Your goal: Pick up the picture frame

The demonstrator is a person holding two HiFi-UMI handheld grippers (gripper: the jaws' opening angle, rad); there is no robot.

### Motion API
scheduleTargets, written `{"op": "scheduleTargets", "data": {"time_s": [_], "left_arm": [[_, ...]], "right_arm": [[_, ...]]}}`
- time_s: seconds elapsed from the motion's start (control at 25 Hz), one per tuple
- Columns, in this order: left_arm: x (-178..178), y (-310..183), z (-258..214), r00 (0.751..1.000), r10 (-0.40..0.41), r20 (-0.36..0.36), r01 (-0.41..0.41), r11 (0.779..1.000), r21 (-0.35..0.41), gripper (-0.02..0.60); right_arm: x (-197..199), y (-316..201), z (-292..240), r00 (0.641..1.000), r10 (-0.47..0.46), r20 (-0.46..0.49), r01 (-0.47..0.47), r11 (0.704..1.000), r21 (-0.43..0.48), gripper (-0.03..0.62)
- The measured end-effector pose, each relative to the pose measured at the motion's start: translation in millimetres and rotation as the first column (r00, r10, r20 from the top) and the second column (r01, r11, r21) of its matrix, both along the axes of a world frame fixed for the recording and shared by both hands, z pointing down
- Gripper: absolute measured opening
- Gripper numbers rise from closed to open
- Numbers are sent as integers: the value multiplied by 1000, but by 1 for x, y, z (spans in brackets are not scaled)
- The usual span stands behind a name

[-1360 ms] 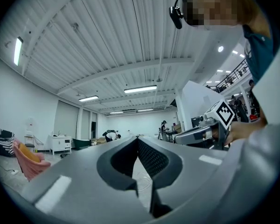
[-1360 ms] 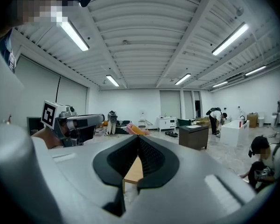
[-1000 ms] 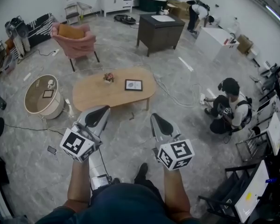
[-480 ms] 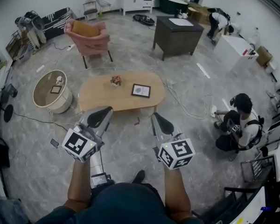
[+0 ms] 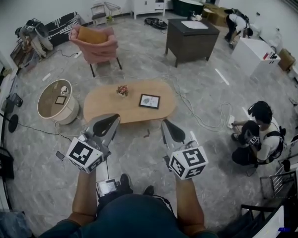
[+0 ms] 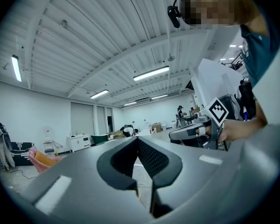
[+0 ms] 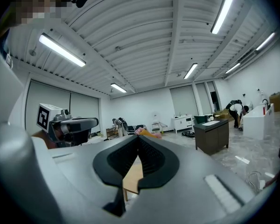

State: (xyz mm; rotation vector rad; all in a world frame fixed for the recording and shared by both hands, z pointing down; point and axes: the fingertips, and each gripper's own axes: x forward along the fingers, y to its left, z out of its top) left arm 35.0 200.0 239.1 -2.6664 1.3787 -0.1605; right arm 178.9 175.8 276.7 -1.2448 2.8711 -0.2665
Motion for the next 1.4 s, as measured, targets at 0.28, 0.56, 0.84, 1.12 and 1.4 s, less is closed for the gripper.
{"op": "scheduleTargets", "data": {"time_s": [0.28, 0.56, 0.84, 1.12, 1.4], "left_arm": [[9, -56, 2, 998, 45, -35, -45, 999, 6, -5], [25, -143, 2, 984, 167, -65, -165, 986, 36, -5], [17, -232, -7, 963, 260, -70, -258, 965, 42, -5], [5, -306, -8, 946, 319, -62, -318, 948, 17, -5], [-34, -360, -6, 941, 327, -87, -326, 945, 26, -5]], "right_arm": [[11, -40, 5, 999, 41, -26, -42, 999, -14, 11], [27, -108, 2, 987, 149, -58, -149, 989, 1, 11], [16, -179, -2, 969, 241, -53, -242, 970, -4, 11], [2, -248, 1, 953, 296, -55, -298, 954, -34, 11], [-33, -302, 4, 948, 308, -81, -312, 950, -36, 11]]}}
